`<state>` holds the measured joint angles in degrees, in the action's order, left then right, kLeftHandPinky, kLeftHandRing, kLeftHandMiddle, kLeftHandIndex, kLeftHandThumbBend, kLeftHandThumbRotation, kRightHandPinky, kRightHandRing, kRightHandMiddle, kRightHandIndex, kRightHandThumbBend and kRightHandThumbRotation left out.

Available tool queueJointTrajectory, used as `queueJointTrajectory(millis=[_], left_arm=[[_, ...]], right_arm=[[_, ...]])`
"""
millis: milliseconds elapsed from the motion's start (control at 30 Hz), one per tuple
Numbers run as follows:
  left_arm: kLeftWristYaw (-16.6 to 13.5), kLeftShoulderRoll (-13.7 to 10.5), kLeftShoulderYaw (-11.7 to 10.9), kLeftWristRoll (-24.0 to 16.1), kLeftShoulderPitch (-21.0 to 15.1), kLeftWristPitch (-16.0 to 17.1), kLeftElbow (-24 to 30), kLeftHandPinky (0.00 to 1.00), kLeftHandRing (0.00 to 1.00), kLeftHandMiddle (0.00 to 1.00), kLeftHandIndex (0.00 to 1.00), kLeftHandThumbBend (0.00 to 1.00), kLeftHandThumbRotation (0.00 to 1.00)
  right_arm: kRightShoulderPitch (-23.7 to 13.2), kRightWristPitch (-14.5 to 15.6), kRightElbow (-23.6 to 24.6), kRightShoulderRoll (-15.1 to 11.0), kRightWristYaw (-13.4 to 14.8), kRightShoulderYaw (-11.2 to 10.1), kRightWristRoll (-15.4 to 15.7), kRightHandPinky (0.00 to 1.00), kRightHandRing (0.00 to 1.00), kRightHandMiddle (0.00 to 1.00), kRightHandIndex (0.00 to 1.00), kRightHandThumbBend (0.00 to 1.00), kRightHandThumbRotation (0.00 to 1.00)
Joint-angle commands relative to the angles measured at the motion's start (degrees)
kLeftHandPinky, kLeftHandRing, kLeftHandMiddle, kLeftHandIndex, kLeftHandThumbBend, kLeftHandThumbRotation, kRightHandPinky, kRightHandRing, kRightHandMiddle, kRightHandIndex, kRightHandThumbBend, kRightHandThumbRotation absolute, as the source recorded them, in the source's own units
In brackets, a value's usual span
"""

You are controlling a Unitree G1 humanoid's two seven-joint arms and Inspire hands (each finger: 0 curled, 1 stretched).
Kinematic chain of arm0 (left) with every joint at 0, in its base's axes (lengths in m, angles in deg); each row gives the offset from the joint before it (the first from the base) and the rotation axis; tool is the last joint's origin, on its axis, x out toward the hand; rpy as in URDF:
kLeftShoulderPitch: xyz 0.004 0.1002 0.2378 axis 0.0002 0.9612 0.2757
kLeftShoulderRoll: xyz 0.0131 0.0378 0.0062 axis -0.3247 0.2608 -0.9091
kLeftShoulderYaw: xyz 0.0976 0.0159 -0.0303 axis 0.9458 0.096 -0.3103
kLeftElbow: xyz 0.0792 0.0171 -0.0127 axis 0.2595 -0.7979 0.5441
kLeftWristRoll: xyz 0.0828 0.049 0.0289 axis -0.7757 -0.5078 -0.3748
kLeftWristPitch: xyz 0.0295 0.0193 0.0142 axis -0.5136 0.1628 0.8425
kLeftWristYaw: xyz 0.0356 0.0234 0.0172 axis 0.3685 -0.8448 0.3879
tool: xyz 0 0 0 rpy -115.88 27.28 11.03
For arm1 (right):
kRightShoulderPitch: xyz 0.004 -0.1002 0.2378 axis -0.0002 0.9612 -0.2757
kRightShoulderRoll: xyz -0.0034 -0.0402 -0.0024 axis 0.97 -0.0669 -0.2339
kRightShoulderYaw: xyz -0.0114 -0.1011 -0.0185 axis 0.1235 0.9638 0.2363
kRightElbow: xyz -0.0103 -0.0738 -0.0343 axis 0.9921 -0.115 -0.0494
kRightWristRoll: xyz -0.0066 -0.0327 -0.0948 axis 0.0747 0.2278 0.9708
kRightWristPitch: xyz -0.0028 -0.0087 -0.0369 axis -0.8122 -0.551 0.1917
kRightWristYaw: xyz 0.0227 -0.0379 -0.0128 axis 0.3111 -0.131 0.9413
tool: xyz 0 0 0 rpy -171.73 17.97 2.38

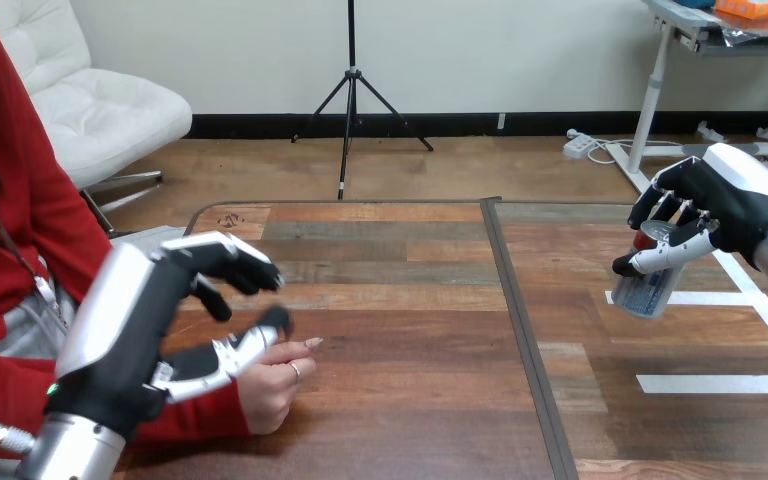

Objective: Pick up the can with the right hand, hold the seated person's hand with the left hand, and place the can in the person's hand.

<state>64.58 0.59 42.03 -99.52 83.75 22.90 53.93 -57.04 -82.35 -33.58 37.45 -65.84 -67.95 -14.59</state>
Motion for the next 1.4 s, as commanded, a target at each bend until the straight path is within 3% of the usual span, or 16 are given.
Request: queueJointTrajectory(millis=[0,233,333,933,1367], left_arm=[[0.44,-3.63,1.70,-7.76,-2.00,-3.11,5.54,0.47,0.61,0.64,0.59,0.81,0.01],[3.15,-5.62,3.88,-14.36,-1.81,-7.60,8.08,0.56,0.67,0.72,0.68,0.96,0.11],[4.01,-6.43,4.98,-16.17,-2.19,-8.71,8.22,0.59,0.69,0.74,0.70,0.98,0.13],[6.92,-10.17,9.47,-22.05,-4.92,-11.87,6.51,0.66,0.76,0.79,0.74,1.00,0.15],[6.70,-12.25,11.50,-25.11,-6.75,-13.43,4.46,0.66,0.75,0.78,0.74,1.00,0.15]], right_arm=[[-5.85,-1.73,3.25,-1.55,-0.22,-1.36,-1.50,0.36,0.40,0.46,0.49,0.73,0.00],[-5.73,-2.58,3.28,-1.30,0.04,-1.17,-1.20,0.35,0.39,0.45,0.48,0.72,0.00],[-5.82,-2.43,3.29,-1.14,0.34,-0.95,-0.86,0.35,0.39,0.45,0.48,0.73,0.00],[-5.82,-3.20,3.30,-0.95,0.18,-0.74,-0.64,0.36,0.40,0.45,0.49,0.72,0.00],[-6.01,-3.07,3.01,-0.90,0.33,-0.74,-0.53,0.36,0.39,0.45,0.49,0.72,0.00]])
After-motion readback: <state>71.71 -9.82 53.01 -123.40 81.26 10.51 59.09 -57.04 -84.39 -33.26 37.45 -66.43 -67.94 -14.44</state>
